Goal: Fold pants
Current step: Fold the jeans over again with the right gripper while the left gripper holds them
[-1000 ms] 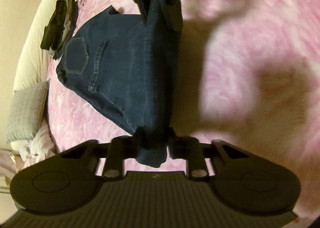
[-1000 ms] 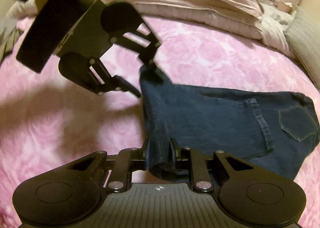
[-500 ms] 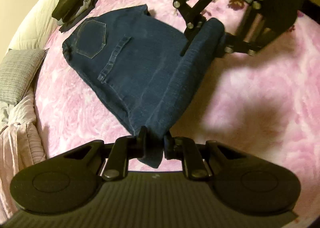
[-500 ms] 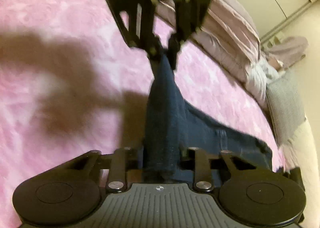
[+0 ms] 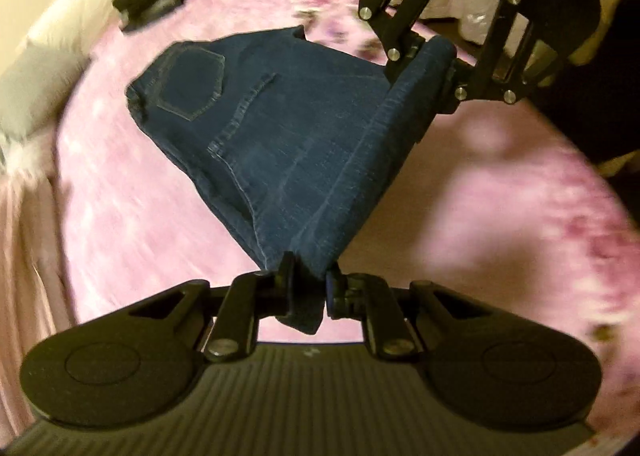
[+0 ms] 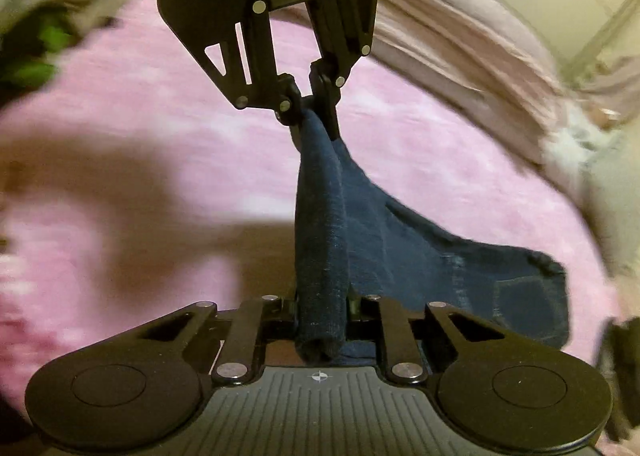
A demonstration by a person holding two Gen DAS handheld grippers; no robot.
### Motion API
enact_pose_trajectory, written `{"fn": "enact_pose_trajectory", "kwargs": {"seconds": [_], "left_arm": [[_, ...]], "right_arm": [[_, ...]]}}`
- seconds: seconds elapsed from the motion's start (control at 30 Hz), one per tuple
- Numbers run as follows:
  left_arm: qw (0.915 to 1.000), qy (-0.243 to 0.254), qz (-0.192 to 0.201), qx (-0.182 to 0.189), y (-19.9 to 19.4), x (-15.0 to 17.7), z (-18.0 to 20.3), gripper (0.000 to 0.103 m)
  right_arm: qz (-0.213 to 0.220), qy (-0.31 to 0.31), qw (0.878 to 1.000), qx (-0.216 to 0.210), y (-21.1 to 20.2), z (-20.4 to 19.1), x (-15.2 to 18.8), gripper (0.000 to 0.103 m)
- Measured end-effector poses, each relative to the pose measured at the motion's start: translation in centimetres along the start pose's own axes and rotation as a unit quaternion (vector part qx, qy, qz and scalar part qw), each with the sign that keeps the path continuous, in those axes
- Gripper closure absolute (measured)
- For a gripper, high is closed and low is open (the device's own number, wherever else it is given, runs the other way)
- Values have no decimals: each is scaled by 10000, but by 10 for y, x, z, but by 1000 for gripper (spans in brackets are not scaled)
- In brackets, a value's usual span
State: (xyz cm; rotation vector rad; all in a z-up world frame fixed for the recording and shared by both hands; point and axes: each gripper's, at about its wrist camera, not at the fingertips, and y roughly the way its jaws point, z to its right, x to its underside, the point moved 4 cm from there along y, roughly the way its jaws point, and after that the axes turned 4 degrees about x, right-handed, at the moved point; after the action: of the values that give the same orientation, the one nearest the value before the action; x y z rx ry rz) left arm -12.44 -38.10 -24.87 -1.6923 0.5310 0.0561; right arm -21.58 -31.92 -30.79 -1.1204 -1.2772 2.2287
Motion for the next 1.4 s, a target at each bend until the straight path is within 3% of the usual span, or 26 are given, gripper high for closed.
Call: {"fn": "enact_pose_trajectory", "kwargs": {"seconds": [0.13, 0.27, 0.43, 0.6, 0.7, 0.83, 1.0, 1.17, 1.27, 1.37, 1.4], "left_arm": [[9972, -497, -148, 538, -40, 9, 30, 92], [9951, -738, -68, 647, -66, -11, 4, 92], [9949, -764, 26, 651, -76, -60, -79, 91], [9926, -1058, 164, 566, -50, -113, -192, 86], [9885, -1398, 172, 558, -18, -141, -255, 82], [9782, -1946, 97, 713, 58, -169, -342, 79], [9559, -2868, -58, 625, 152, -168, -405, 81], [9326, -3501, -120, 872, 191, -156, -401, 81], [9259, -3628, -180, 1040, 207, -158, -386, 81], [9210, -3732, -108, 1109, 215, -160, -379, 81], [9192, -3782, -96, 1089, 218, -159, -378, 81]], "right_arm": [[114, -17, 9946, -1033, -39, -16, -11, 90], [159, 302, 9890, -1439, -59, 27, -20, 90], [246, 982, 9784, -1804, -66, 121, -20, 90], [381, 1608, 9615, -2197, -40, 240, -9, 90], [354, 2127, 9400, -2646, 1, 316, 7, 90], [138, 2760, 9097, -3101, 69, 395, 46, 90], [-339, 3612, 8680, -3390, 169, 450, 114, 89], [-429, 4479, 8185, -3573, 212, 473, 162, 80], [-342, 4865, 7972, -3558, 209, 478, 170, 79], [-261, 5098, 7880, -3444, 205, 488, 170, 79], [-222, 5096, 7898, -3405, 205, 487, 168, 79]]}}
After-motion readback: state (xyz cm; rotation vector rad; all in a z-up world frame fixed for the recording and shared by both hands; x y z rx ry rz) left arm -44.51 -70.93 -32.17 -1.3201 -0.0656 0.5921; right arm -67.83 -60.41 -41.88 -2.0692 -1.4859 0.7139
